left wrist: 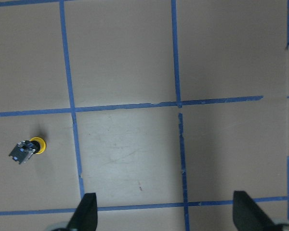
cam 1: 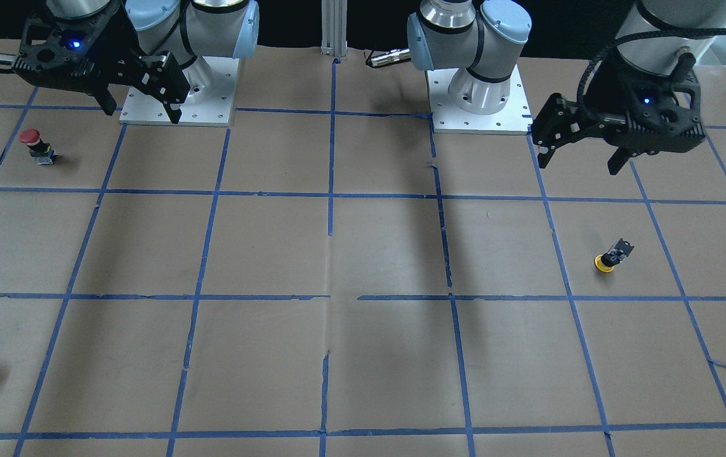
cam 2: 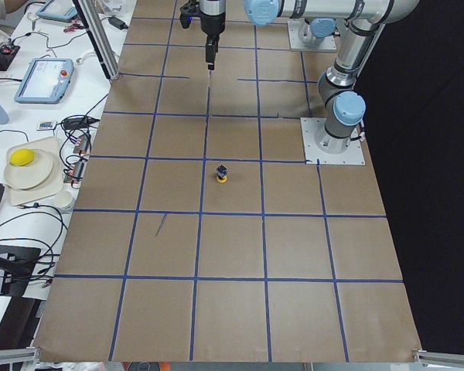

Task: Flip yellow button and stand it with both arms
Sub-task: 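Lower the left gripper toward the yellow button lying on its side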

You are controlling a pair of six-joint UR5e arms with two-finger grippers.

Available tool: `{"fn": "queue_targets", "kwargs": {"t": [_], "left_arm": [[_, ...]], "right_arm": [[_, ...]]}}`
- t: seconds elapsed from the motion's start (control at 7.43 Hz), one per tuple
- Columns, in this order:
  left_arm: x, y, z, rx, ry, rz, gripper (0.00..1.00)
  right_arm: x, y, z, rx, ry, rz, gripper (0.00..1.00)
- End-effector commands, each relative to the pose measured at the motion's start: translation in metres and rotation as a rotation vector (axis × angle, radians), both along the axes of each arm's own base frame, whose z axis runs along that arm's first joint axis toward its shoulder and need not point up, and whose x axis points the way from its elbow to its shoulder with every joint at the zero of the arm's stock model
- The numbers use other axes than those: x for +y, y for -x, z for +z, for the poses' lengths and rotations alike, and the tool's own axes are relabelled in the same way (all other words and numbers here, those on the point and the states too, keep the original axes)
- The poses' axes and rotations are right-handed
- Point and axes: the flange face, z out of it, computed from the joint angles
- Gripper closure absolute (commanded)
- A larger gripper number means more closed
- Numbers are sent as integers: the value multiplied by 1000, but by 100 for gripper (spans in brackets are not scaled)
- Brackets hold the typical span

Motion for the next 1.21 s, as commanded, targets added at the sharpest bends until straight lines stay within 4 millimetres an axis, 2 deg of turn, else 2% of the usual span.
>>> {"fn": "queue_targets", "kwargs": {"t": [0.0, 0.13, 0.27, 0.4, 0.54, 0.67, 0.81, 0.94, 1.08], "left_arm": [[-12, -99, -46, 23, -52, -118, 0], [-27, -139, -77, 32, -66, -210, 0], [-44, -158, -107, 46, -92, -314, 0], [-51, -172, -127, 50, -98, -389, 0], [-57, -190, -137, -11, -86, -416, 0], [-49, -199, -149, -7, -104, -450, 0], [-32, -202, -174, 35, -141, -493, 1], [-21, -209, -190, 34, -133, -497, 0], [-16, -213, -200, 8, -100, -495, 0]], "right_arm": [[1, -1, 0, -5, -1, -6, 0], [1, 0, 0, -3, -2, -7, 0], [1, 0, -1, 0, -4, -5, 0], [1, 0, 0, 1, -3, -5, 0], [2, 0, 1, -4, -2, 1, 0], [3, -1, 5, -12, 9, 0, 0], [13, -1, 15, -10, 35, 2, 0], [18, -1, 22, -12, 52, 2, 0], [22, -3, 26, -15, 61, 4, 0]]}}
